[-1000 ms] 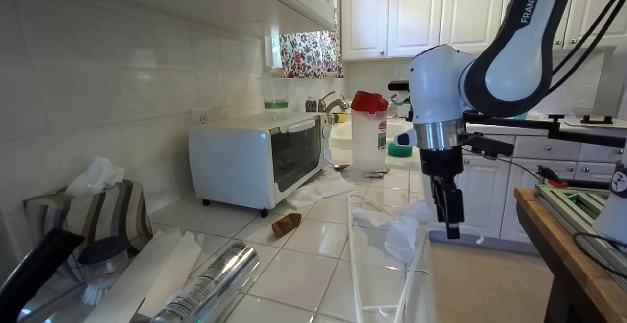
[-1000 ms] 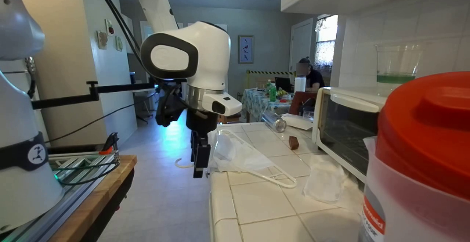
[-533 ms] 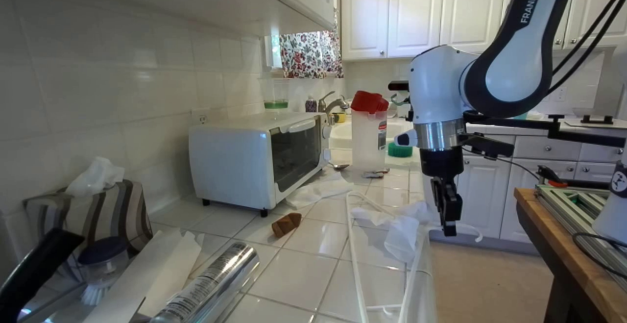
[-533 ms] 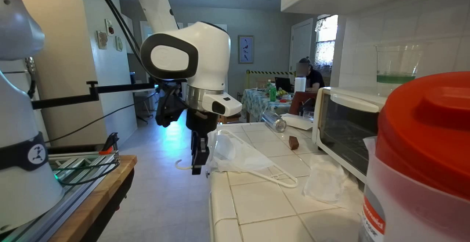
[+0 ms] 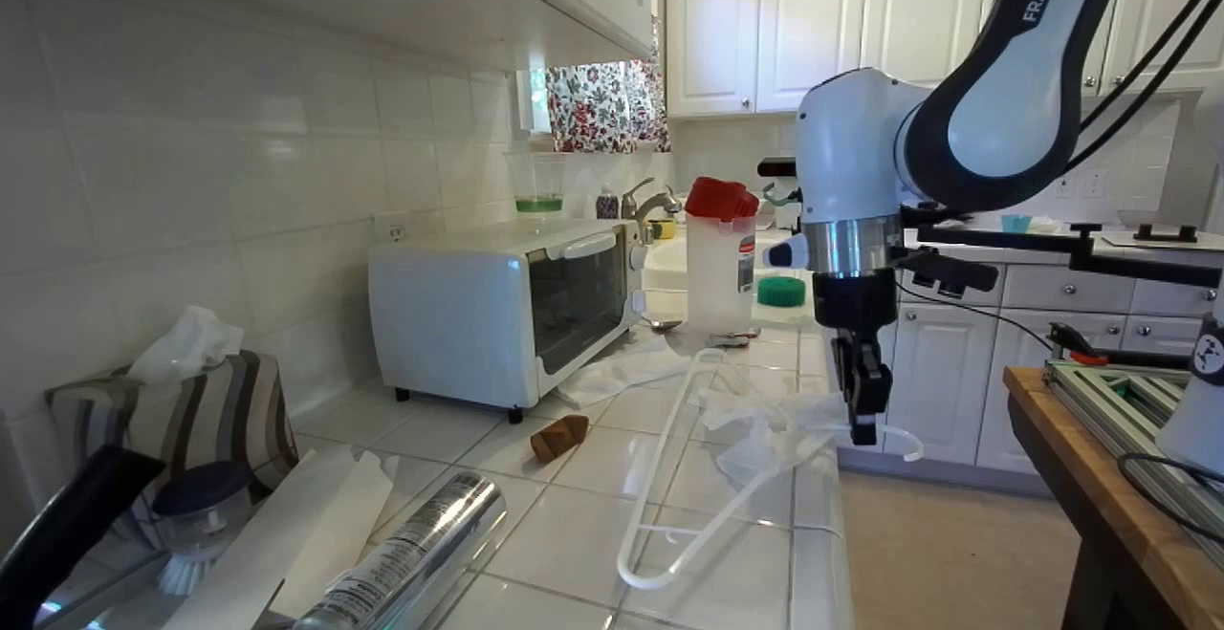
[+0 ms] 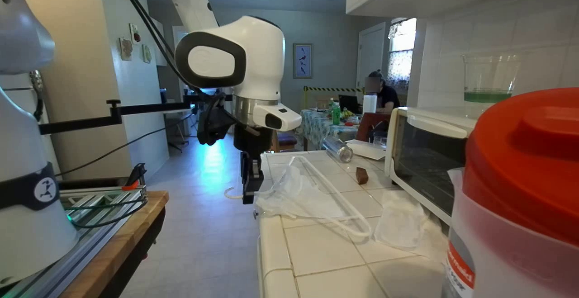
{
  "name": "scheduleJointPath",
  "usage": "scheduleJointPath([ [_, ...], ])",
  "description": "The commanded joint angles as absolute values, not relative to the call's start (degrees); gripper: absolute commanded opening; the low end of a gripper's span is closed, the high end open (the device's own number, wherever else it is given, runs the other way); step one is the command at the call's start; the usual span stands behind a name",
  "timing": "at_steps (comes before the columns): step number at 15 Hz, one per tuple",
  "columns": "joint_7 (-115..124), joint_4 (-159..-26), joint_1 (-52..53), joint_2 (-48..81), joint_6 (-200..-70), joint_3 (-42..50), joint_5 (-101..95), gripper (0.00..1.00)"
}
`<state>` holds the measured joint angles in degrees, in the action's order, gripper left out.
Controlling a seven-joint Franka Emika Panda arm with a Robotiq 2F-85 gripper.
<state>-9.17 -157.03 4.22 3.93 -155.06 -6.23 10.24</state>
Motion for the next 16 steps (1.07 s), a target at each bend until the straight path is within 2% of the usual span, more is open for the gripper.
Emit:
scheduleJointPath([
  [1, -13.74, -158.03, 4.12, -2.14, -151.21, -6.91, 14.08, 0.02],
  [5, -23.29, -156.48, 5.76, -10.0, -142.03, -3.93, 22.74, 0.02],
  [10, -29.14, -152.79, 5.49, -17.01, -123.95, 3.14, 25.14, 0.02],
  [16, -35.87, -144.2, 3.13, -15.79, -98.2, 10.01, 23.2, 0.02],
])
